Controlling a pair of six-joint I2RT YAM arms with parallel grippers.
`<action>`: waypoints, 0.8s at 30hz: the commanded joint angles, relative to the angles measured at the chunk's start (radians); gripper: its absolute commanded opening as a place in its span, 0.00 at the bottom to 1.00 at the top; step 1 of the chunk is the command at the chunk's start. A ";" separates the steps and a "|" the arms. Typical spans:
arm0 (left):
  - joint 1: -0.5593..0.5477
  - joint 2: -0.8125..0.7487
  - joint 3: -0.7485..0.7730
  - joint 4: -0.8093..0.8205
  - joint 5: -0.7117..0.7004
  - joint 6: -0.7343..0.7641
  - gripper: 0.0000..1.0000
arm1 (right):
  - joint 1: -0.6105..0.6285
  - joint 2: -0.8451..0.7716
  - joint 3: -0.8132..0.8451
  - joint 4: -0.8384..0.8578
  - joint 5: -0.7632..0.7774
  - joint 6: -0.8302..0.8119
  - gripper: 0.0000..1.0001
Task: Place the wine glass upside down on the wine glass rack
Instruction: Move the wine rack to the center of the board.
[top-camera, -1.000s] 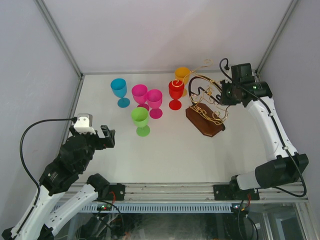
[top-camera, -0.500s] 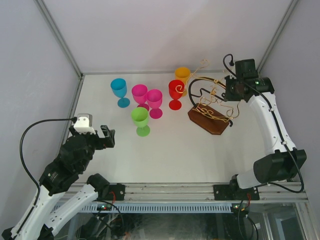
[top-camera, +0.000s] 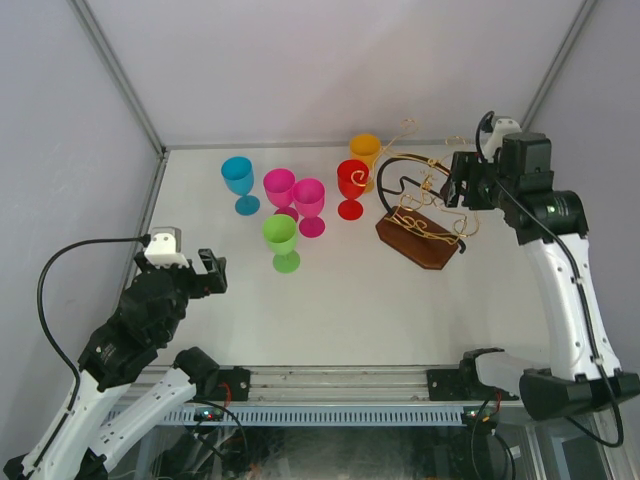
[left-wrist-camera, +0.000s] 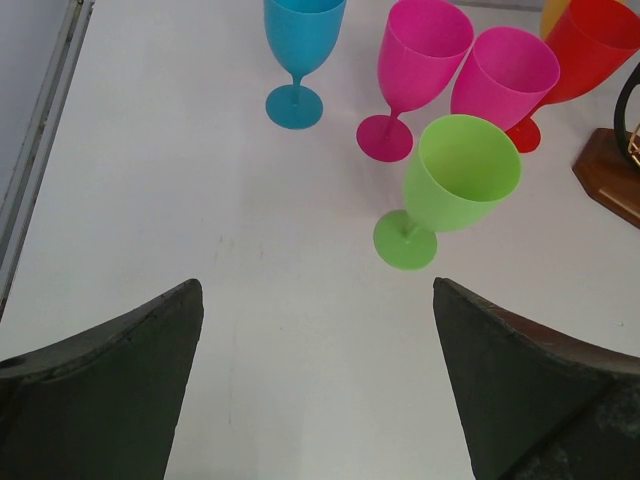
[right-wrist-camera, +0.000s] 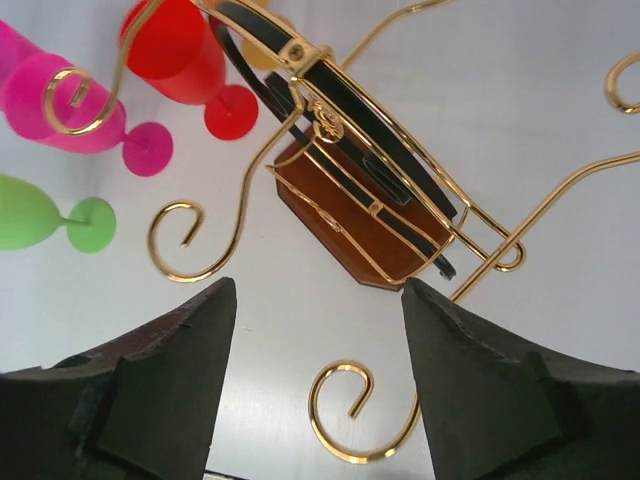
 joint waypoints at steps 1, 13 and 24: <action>-0.003 0.009 -0.011 0.026 -0.022 -0.016 1.00 | 0.037 -0.093 -0.011 0.060 -0.021 0.020 0.71; -0.003 -0.004 -0.007 0.019 -0.038 -0.025 1.00 | 0.349 -0.238 -0.044 0.060 0.160 0.111 0.87; -0.003 0.061 0.034 -0.006 0.029 -0.023 1.00 | 0.739 -0.200 -0.067 0.059 0.395 0.186 0.86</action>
